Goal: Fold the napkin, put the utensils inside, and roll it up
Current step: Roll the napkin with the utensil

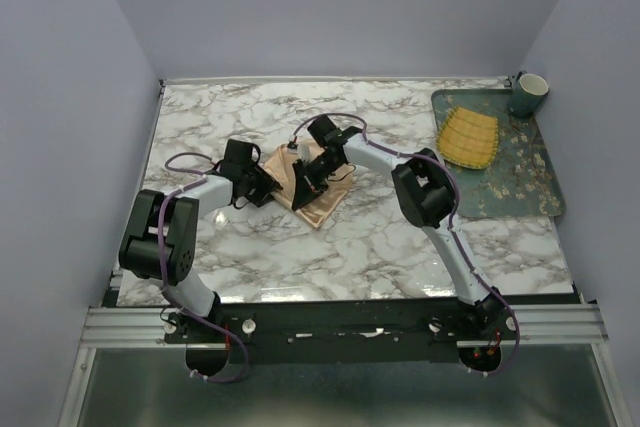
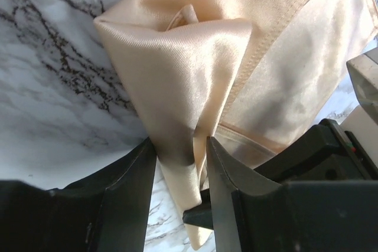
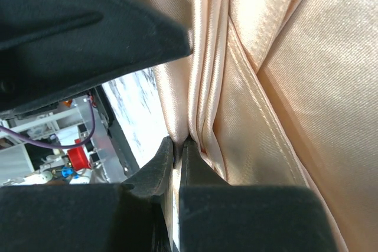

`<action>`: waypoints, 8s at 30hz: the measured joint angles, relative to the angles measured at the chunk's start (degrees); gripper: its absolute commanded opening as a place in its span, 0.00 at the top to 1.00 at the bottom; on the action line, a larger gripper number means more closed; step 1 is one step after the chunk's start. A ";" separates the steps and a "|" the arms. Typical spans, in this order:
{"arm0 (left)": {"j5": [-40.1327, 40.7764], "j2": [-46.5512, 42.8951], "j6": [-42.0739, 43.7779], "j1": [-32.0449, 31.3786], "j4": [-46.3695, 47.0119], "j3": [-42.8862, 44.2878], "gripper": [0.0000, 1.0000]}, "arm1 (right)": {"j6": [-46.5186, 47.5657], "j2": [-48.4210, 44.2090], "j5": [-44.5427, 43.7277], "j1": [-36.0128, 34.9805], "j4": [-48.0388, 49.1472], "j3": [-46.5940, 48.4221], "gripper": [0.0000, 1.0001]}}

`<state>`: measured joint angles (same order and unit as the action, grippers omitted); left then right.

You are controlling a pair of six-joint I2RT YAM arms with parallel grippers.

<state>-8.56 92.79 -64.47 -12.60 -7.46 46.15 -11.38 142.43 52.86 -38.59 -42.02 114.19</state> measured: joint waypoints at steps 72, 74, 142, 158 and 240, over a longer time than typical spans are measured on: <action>3.48 5.84 2.03 -2.54 -17.99 12.57 1.00 | 5.31 -16.13 -51.32 -15.78 18.69 -18.47 0.39; 3.48 5.84 2.05 -2.54 -17.99 12.55 1.00 | 5.29 -16.46 -51.43 -15.80 19.12 -18.95 0.34; -0.02 -1.44 18.21 0.11 -7.45 8.76 0.31 | 0.11 -15.19 -25.75 -6.58 24.76 -22.12 1.00; -1.99 -10.64 16.00 0.26 -4.37 -2.78 0.34 | -12.33 -7.19 2.27 0.94 28.00 -21.03 1.00; 3.13 3.93 1.60 -5.99 -15.65 10.40 1.00 | 0.33 -19.47 -53.59 -16.76 14.93 -21.92 0.53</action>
<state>-5.43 96.73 -62.87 -18.59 -23.11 56.55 -11.05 122.96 -0.73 -55.35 -27.09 92.27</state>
